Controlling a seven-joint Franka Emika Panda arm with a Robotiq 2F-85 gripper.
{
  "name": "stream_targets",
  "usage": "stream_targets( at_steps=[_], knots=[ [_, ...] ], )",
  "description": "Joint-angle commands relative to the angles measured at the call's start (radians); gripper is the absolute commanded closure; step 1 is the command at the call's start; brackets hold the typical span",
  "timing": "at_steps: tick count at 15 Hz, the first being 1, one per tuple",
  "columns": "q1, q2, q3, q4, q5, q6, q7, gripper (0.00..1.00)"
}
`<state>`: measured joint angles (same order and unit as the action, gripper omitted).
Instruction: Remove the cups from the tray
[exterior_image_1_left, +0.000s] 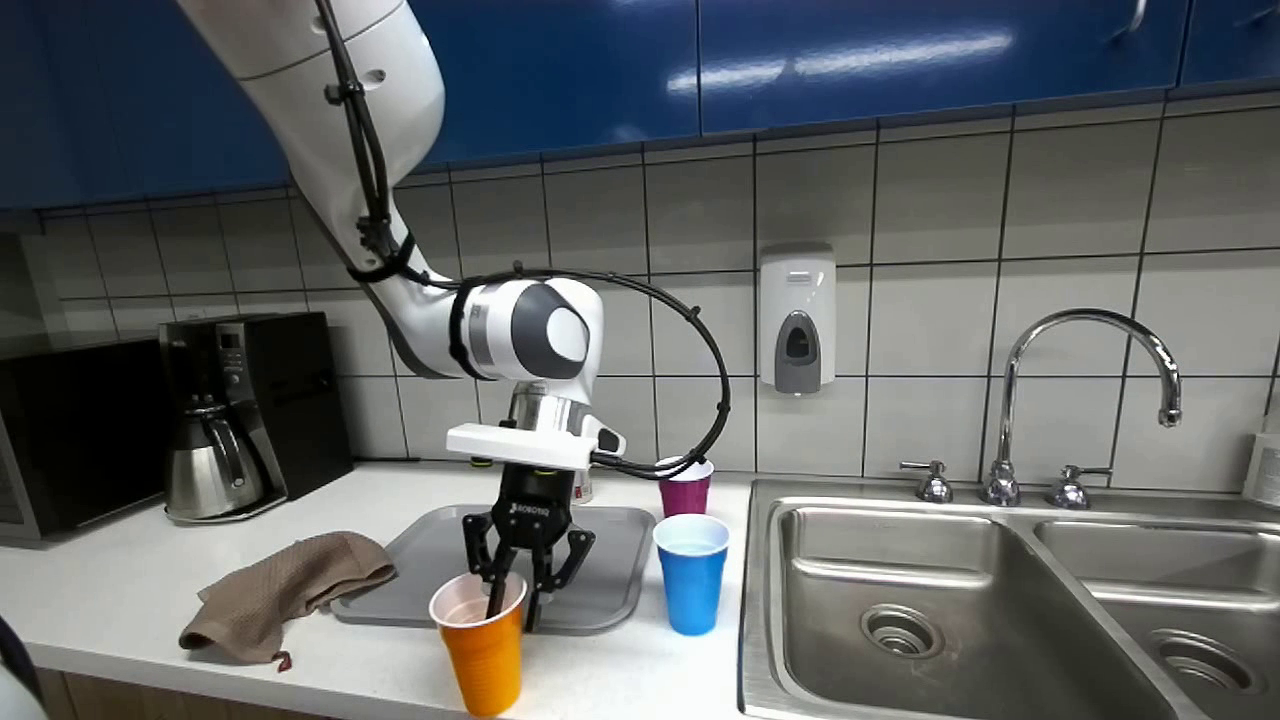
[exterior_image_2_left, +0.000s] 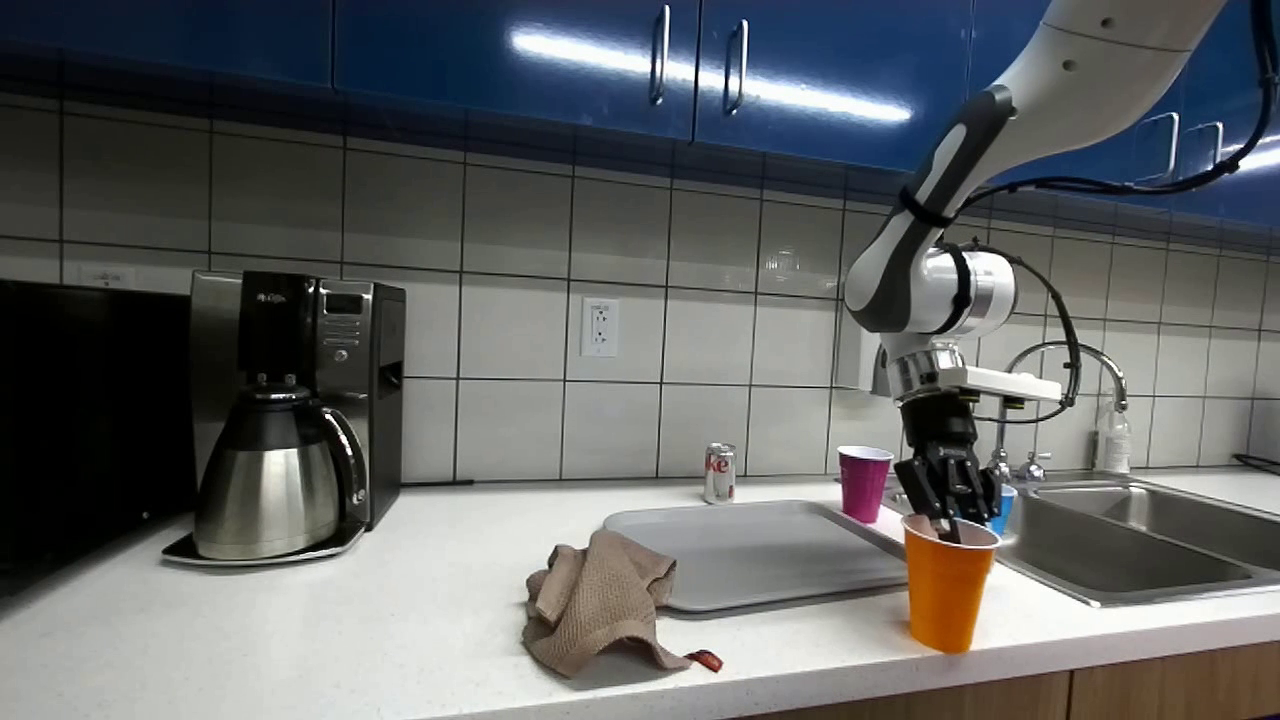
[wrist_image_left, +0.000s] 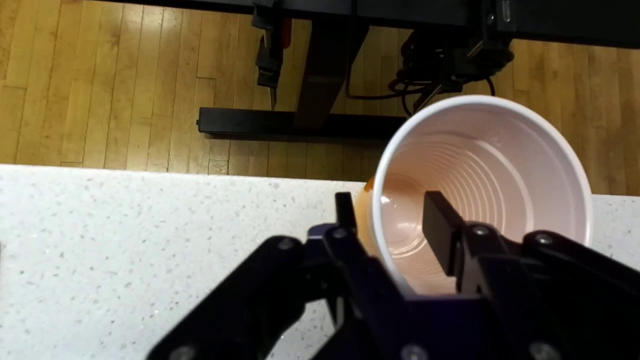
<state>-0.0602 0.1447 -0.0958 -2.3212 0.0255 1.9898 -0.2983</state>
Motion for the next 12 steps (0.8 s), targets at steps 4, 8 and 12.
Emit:
stream_targets(
  at_steps=[4, 8, 12],
  knots=[
    [-0.017, -0.002, 0.009, 0.008, -0.005, 0.011, 0.024, 0.04],
    [-0.020, -0.010, 0.008, 0.008, 0.000, 0.009, 0.018, 0.00],
    [-0.029, -0.024, 0.003, 0.009, 0.003, 0.000, 0.009, 0.00]
  ],
)
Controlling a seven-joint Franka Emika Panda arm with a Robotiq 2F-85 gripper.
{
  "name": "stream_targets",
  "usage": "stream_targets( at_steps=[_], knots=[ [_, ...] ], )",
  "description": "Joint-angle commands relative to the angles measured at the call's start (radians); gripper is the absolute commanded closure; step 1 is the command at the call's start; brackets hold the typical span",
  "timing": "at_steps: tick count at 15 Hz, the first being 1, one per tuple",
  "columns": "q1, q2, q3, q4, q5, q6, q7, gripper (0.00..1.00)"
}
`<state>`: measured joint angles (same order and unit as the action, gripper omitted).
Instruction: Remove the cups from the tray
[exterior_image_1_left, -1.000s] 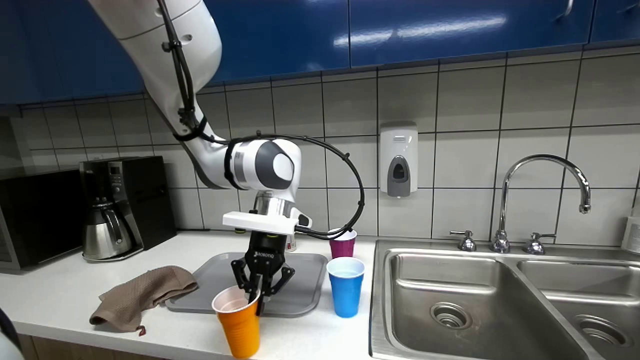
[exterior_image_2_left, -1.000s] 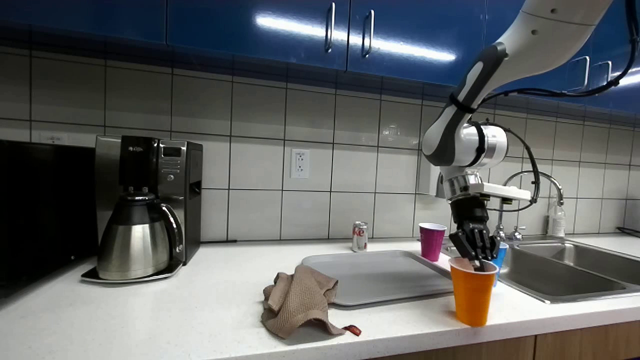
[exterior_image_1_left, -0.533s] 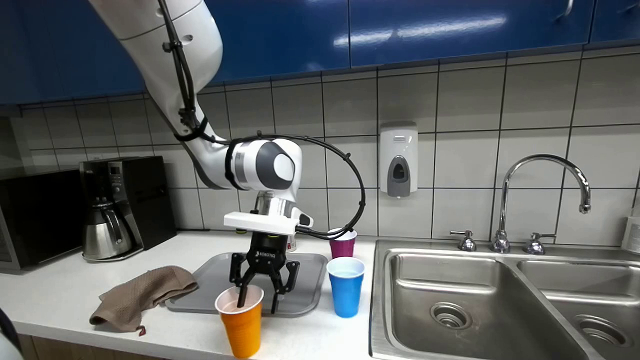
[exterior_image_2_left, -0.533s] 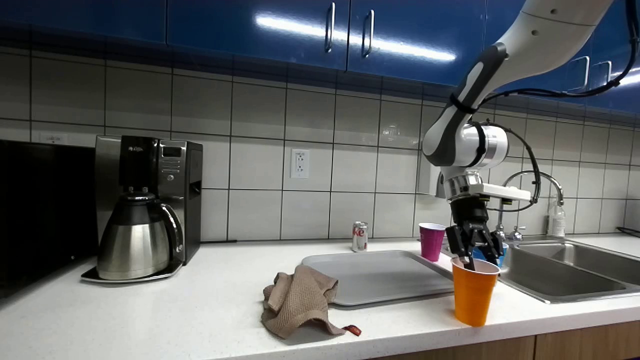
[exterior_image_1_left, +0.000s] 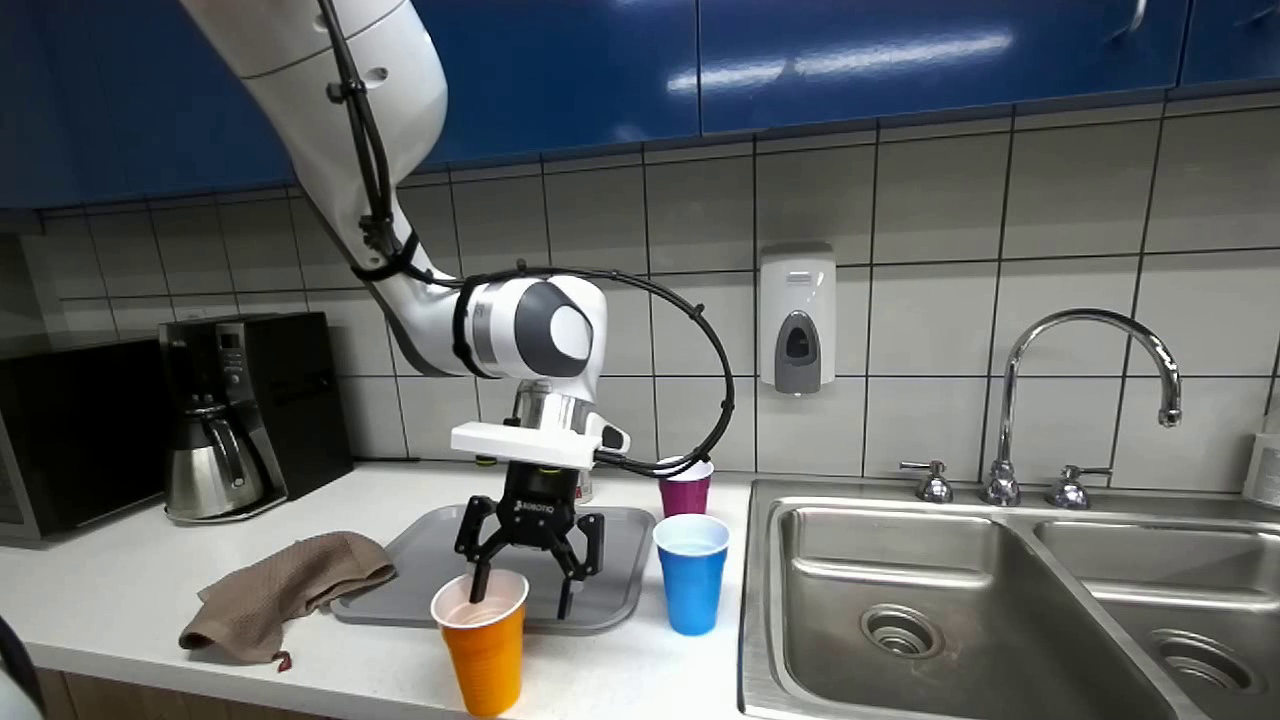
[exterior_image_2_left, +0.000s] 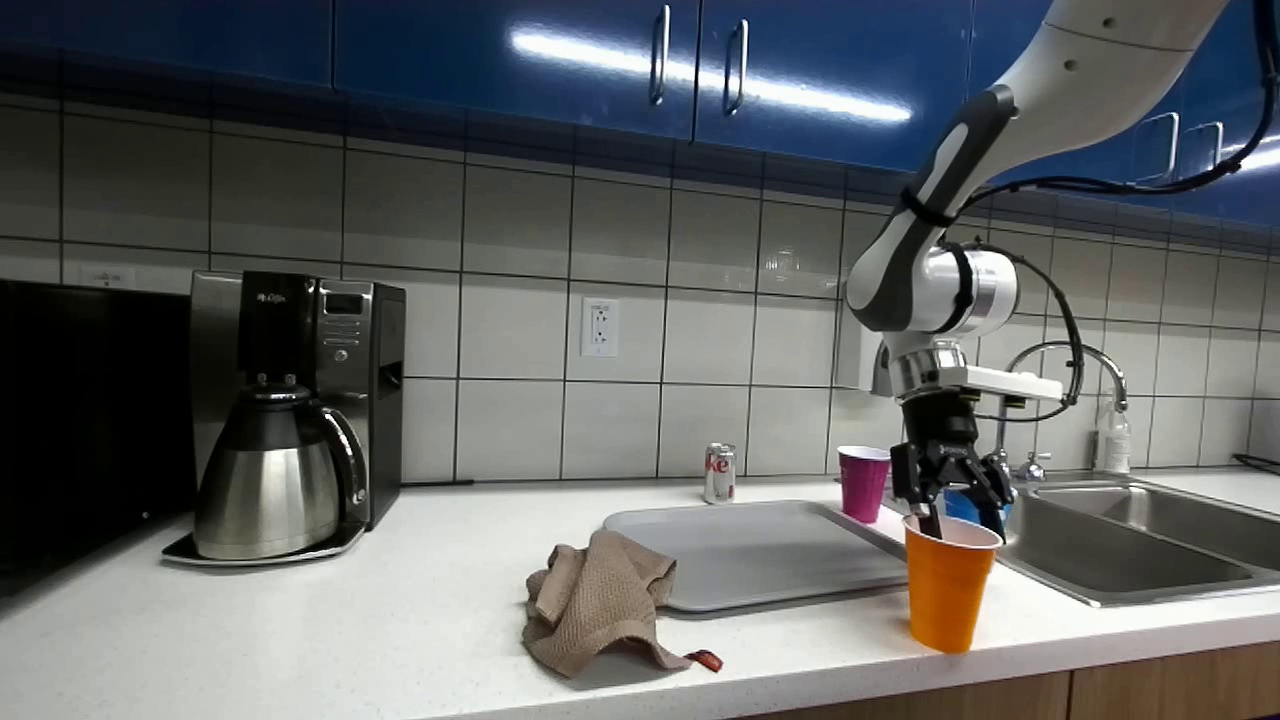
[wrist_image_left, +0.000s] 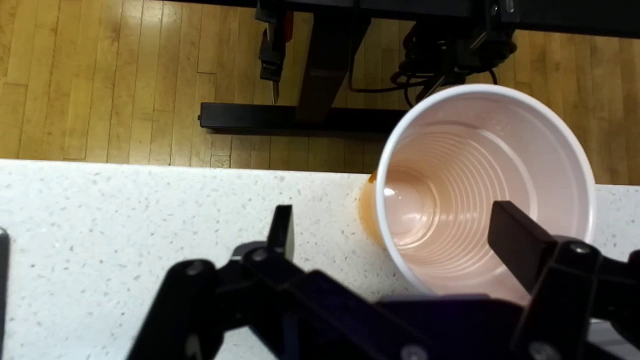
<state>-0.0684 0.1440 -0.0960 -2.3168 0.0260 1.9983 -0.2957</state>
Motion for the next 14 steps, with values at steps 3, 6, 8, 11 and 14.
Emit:
stream_targets(
  at_steps=[3, 6, 8, 11, 14],
  knots=[
    [-0.030, -0.035, 0.001, 0.007, 0.008, -0.015, -0.001, 0.00],
    [-0.033, -0.056, 0.000, 0.001, 0.008, -0.015, -0.007, 0.00],
    [-0.034, -0.067, 0.000, 0.000, 0.008, -0.015, -0.007, 0.00],
    [-0.033, -0.086, -0.001, -0.003, 0.008, -0.018, -0.008, 0.00],
    [-0.032, -0.113, -0.002, -0.010, 0.008, -0.017, -0.009, 0.00]
  ],
)
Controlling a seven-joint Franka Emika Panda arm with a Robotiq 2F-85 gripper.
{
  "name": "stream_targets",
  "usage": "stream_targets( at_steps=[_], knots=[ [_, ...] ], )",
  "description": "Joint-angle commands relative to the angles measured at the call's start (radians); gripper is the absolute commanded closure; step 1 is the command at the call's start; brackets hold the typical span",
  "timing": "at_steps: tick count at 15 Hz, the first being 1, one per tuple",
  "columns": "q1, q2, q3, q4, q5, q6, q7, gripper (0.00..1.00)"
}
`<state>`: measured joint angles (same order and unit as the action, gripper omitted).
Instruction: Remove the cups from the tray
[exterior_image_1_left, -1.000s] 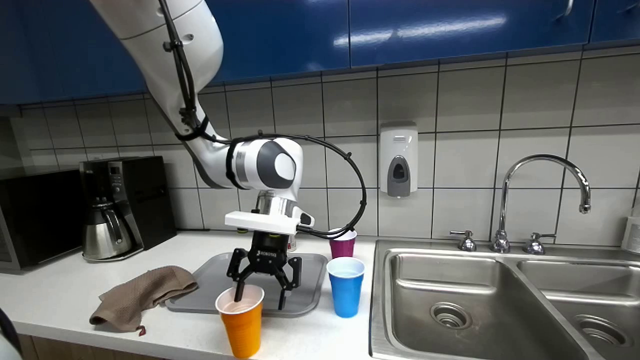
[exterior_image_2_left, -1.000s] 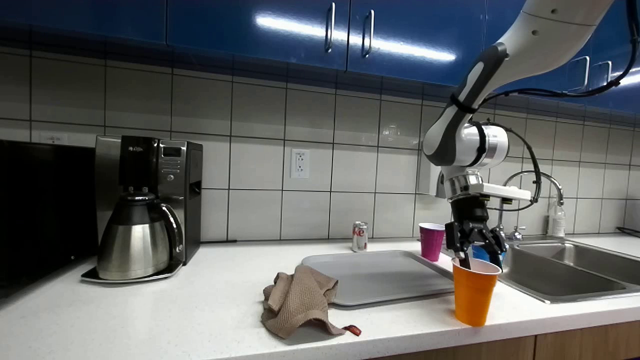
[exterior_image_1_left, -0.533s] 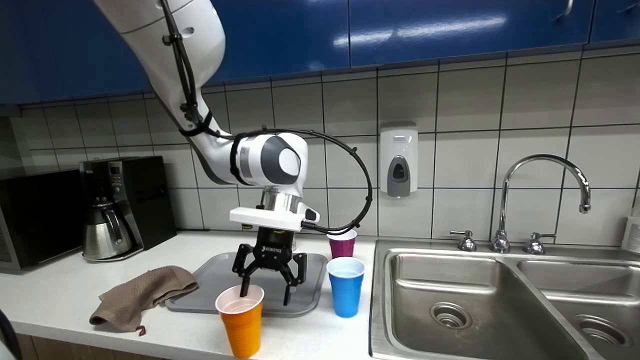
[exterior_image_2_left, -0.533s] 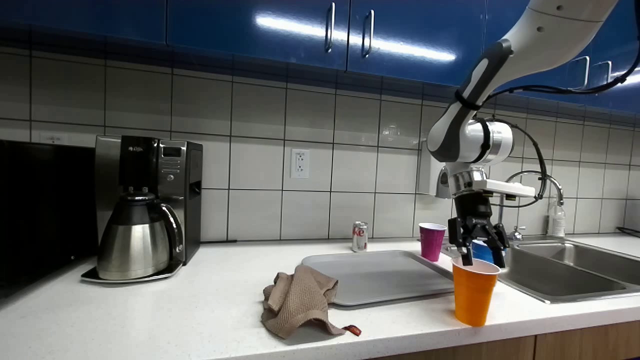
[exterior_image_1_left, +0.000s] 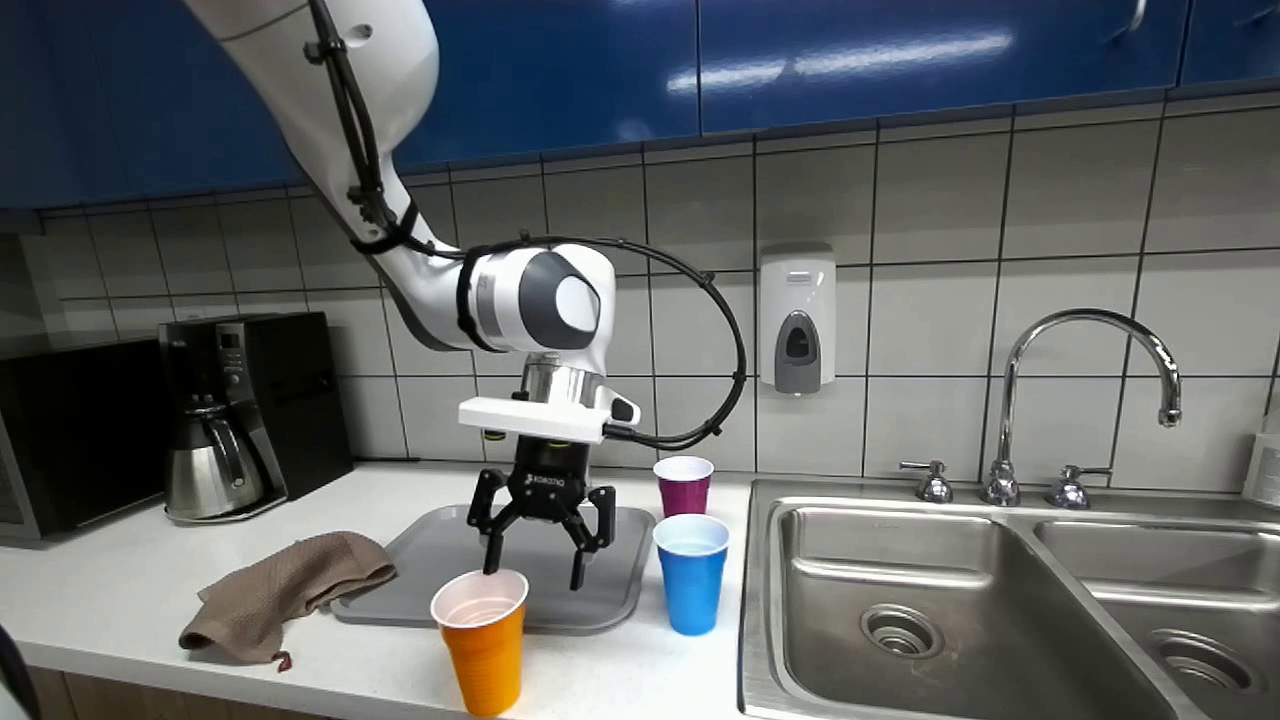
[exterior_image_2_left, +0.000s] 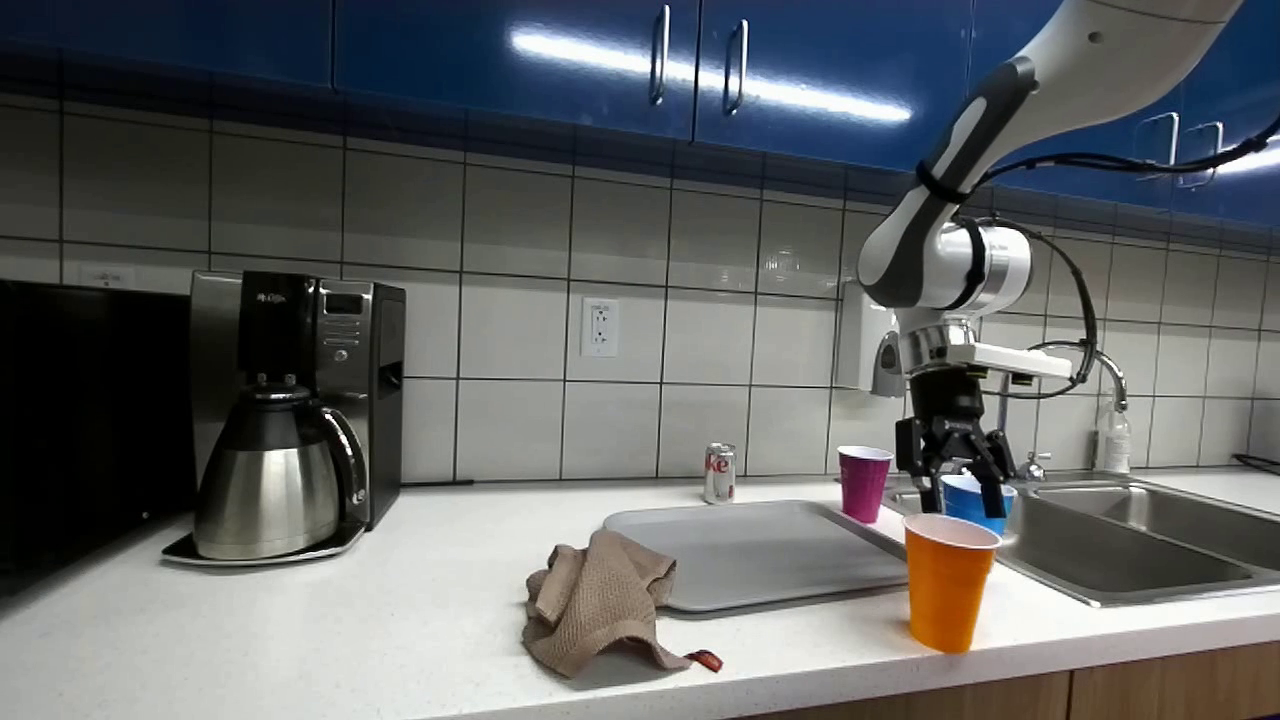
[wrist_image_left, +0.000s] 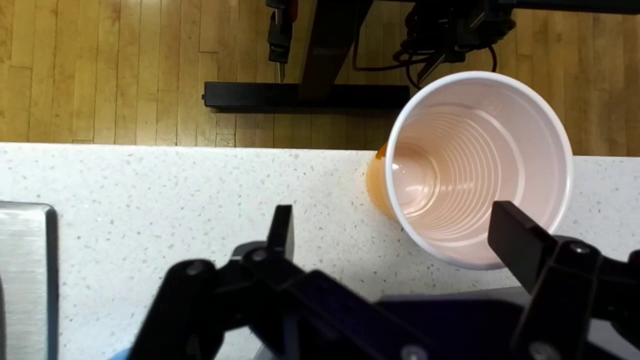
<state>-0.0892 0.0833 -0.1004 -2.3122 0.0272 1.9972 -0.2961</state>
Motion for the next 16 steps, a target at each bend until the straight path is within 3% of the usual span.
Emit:
stream_targets(
  at_steps=[1, 15, 16],
  knots=[
    [-0.010, -0.061, 0.002, -0.018, 0.005, -0.015, -0.008, 0.00],
    [0.009, -0.221, 0.005, -0.084, -0.001, -0.013, 0.011, 0.00],
    [0.007, -0.165, -0.001, -0.049, 0.000, -0.003, 0.000, 0.00]
  ],
)
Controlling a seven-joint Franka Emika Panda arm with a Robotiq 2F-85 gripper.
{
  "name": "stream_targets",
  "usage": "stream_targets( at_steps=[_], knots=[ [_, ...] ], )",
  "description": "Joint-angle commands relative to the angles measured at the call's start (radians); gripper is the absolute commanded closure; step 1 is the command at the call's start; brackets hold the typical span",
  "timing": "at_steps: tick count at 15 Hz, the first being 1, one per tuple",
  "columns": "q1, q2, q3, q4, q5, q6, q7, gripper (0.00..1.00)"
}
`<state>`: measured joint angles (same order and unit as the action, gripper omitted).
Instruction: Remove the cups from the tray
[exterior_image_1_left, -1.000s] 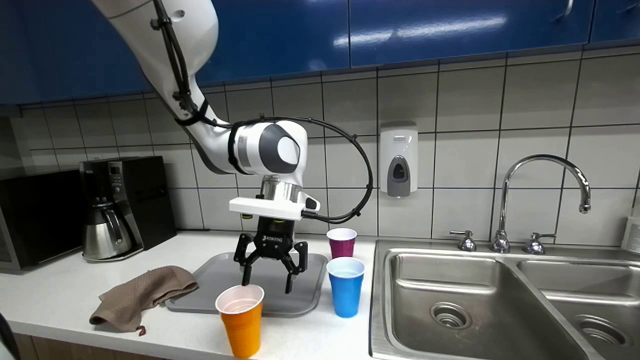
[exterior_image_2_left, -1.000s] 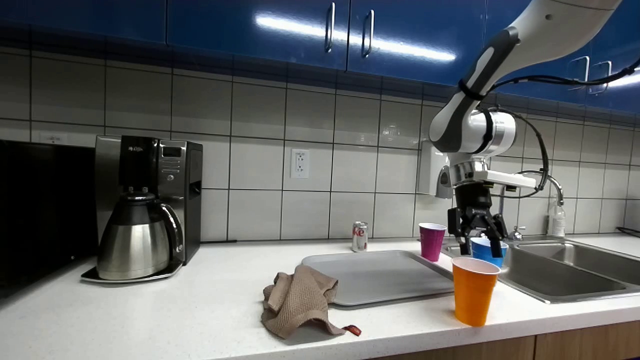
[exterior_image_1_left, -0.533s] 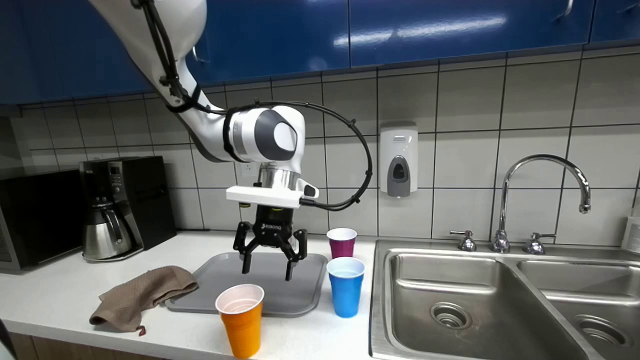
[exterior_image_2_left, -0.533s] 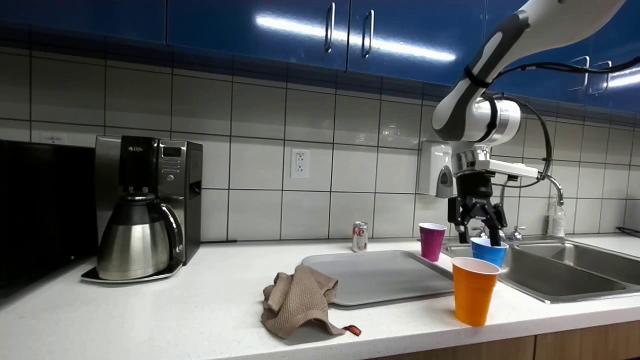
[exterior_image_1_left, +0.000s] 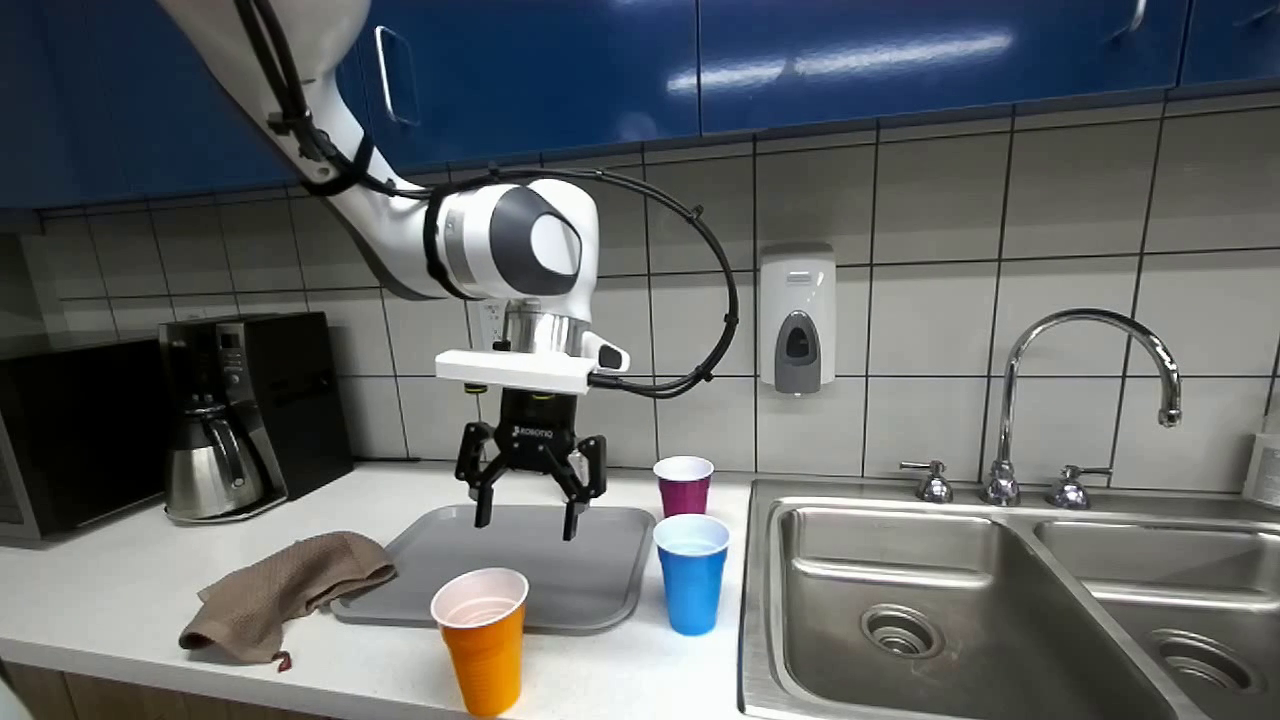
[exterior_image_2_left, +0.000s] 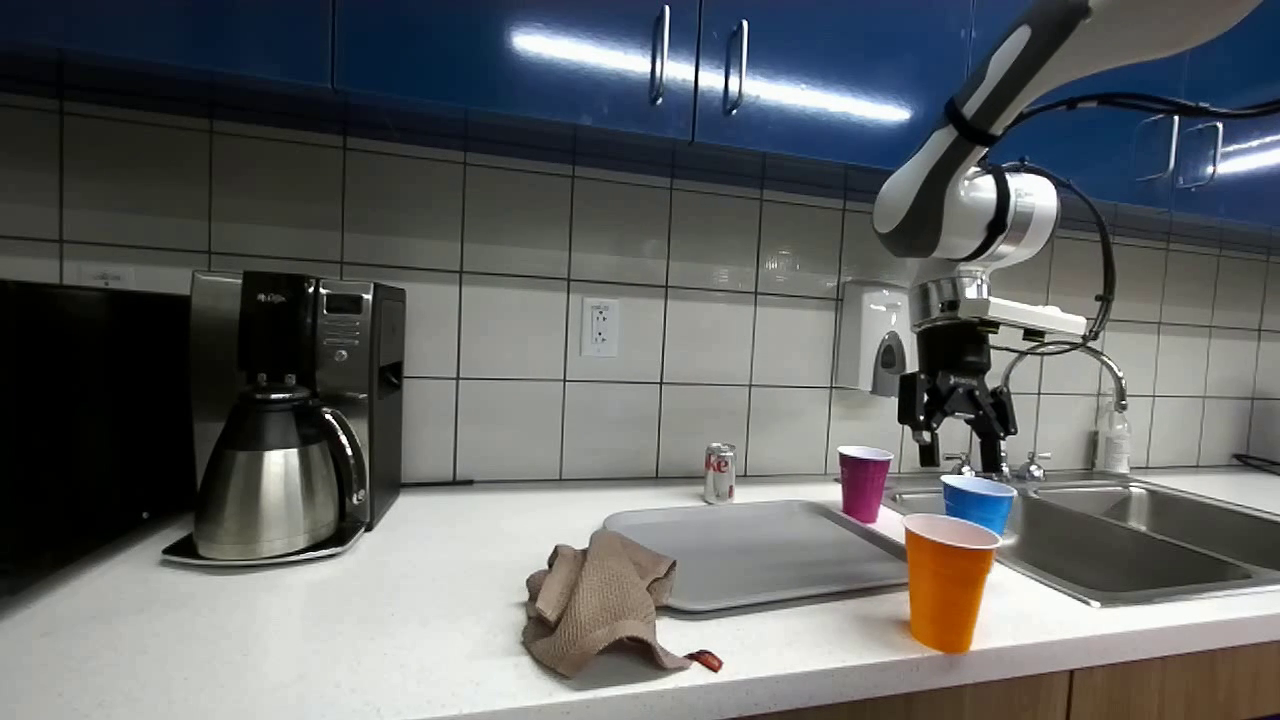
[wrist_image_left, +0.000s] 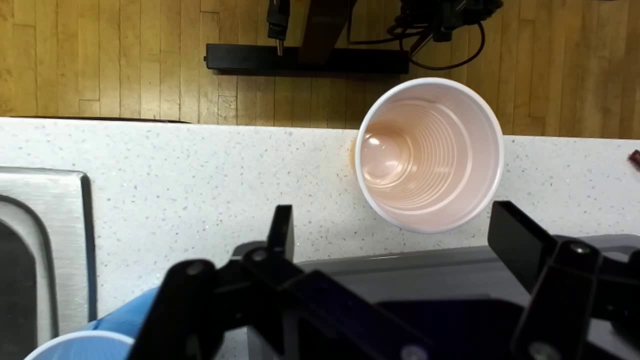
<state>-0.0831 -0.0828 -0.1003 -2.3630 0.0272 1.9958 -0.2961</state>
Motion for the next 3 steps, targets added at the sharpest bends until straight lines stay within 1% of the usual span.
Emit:
stream_targets(
  at_steps=[1, 3],
  knots=[
    [0.003, -0.008, -0.001, -0.004, 0.000, -0.001, 0.000, 0.00],
    [0.004, -0.020, -0.001, -0.012, 0.000, -0.001, 0.001, 0.00]
  ],
)
